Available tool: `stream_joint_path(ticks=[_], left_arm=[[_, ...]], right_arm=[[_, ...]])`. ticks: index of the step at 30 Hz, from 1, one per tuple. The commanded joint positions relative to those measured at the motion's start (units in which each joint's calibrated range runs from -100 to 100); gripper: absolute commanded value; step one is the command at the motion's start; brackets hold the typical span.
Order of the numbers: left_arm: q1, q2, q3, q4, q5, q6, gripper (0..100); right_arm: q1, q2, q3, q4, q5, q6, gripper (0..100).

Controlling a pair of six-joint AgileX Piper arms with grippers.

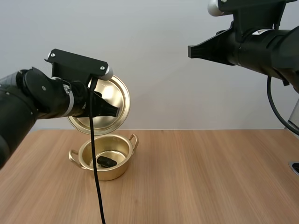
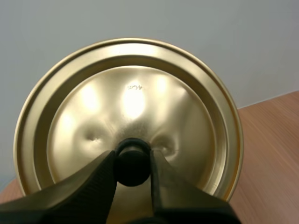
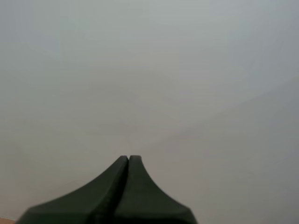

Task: Open the pot, put the car inside, and close it

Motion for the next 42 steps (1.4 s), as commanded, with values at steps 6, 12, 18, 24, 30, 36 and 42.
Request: stream_joint_path(ticks=[6,12,18,24,30,36,42], left_arm=[[0.05,15.30,-13.49,0.81,24.63,-0.32,0],[0.05,21.54,-16.04,8.43,31.72,-1.46,0],[0.05,25.21,-16.04,10.43,34.74,-1.46,0],[0.05,28.59,-16.04,10.43,34.56,-1.46,0],[0.05,33.50,-16.04,10.43,34.56,-1.46,0],[0.05,36.81,-16.04,10.43,34.20,-1.27,0],[0.05,39.30,-16.04,10.43,34.20,-1.27,0]], right_arm=[[-0.03,0.03,-0.04,-0.26,3.05,0.02,0],[-0.03,0.03,-0.04,-0.49,3.41,0.02,0],[-0.03,0.03,-0.04,-0.49,3.41,0.02,0],[-0.03,0.03,-0.04,-0.49,3.41,0.02,0],[-0.03,0.03,-0.04,-0.49,3.77,0.02,0],[-0.03,0.03,-0.04,-0.49,4.12,0.02,0],[-0.03,0.03,-0.04,-0.49,4.12,0.02,0]])
